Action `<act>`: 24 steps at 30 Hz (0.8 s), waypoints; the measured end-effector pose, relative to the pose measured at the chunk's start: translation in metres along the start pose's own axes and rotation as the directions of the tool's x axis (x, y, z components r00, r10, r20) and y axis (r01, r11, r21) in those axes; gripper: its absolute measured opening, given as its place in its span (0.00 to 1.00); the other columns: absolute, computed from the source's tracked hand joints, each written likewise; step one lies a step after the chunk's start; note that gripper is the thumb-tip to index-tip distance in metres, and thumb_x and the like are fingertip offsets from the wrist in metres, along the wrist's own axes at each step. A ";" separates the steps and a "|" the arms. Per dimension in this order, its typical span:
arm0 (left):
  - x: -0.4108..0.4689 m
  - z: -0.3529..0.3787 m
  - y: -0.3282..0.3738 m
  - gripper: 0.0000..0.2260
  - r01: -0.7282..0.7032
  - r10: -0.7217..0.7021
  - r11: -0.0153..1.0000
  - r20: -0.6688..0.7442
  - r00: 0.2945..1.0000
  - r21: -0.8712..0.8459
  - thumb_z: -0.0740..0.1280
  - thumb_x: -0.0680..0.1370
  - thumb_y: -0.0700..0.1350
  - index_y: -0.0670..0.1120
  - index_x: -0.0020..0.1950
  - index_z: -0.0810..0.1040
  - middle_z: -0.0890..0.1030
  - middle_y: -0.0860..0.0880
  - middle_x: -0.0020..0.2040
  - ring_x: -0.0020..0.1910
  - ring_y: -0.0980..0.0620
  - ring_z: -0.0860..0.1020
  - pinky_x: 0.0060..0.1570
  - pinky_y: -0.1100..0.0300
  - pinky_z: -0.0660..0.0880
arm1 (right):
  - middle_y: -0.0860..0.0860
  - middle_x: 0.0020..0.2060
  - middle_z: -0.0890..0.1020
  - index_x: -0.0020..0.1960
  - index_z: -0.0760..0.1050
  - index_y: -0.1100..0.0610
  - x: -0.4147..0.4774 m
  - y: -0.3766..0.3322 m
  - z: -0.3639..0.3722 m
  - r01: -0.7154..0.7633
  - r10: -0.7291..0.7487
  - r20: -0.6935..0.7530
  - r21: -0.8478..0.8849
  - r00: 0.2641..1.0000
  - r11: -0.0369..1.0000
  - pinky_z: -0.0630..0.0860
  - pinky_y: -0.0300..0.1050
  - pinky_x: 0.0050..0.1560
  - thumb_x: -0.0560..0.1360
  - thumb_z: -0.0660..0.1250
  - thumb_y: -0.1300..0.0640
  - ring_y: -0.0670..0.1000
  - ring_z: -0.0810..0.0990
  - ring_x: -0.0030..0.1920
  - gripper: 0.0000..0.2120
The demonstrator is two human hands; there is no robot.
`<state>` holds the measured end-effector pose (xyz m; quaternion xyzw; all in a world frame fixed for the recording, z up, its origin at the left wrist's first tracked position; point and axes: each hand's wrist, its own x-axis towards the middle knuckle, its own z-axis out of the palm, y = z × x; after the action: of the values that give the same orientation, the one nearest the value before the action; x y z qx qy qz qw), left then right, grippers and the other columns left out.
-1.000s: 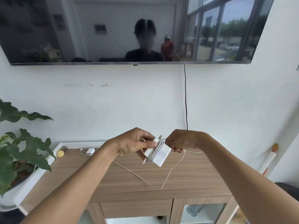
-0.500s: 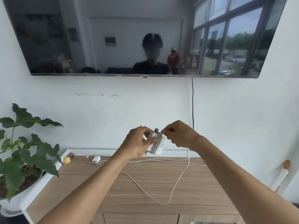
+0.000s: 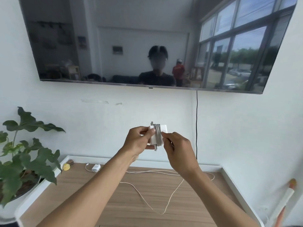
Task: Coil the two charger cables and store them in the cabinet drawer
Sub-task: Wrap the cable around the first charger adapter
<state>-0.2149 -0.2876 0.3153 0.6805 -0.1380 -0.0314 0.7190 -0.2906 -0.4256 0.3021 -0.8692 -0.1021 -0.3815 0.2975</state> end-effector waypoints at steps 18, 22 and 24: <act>-0.011 -0.002 0.015 0.10 0.117 -0.096 0.957 0.088 0.991 -0.266 0.66 0.80 0.42 0.35 0.50 0.79 0.81 0.42 0.42 0.30 0.48 0.82 0.33 0.55 0.81 | 0.37 0.23 0.71 0.48 0.79 0.54 -0.049 0.015 0.015 -0.278 0.294 0.006 0.338 0.956 0.899 0.59 0.34 0.27 0.79 0.64 0.61 0.46 0.60 0.25 0.05; -0.019 0.002 0.017 0.09 0.115 -0.071 0.974 0.217 0.974 -0.196 0.66 0.79 0.44 0.37 0.50 0.80 0.80 0.44 0.41 0.35 0.46 0.80 0.34 0.56 0.81 | 0.40 0.27 0.73 0.45 0.78 0.50 -0.045 0.023 0.011 -0.355 0.370 0.056 0.446 0.927 0.822 0.61 0.41 0.29 0.79 0.65 0.55 0.49 0.63 0.29 0.05; -0.023 0.002 0.016 0.09 0.113 -0.064 0.978 0.262 0.963 -0.177 0.65 0.79 0.44 0.38 0.49 0.80 0.80 0.44 0.41 0.37 0.45 0.80 0.34 0.56 0.80 | 0.41 0.26 0.72 0.42 0.77 0.47 -0.039 0.025 0.004 -0.351 0.346 0.091 0.413 0.934 0.840 0.61 0.40 0.28 0.79 0.65 0.53 0.49 0.62 0.28 0.07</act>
<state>-0.2394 -0.2831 0.3272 0.6046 -0.1948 -0.1637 0.7548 -0.3051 -0.4416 0.2607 -0.7904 -0.0245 -0.2843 0.5420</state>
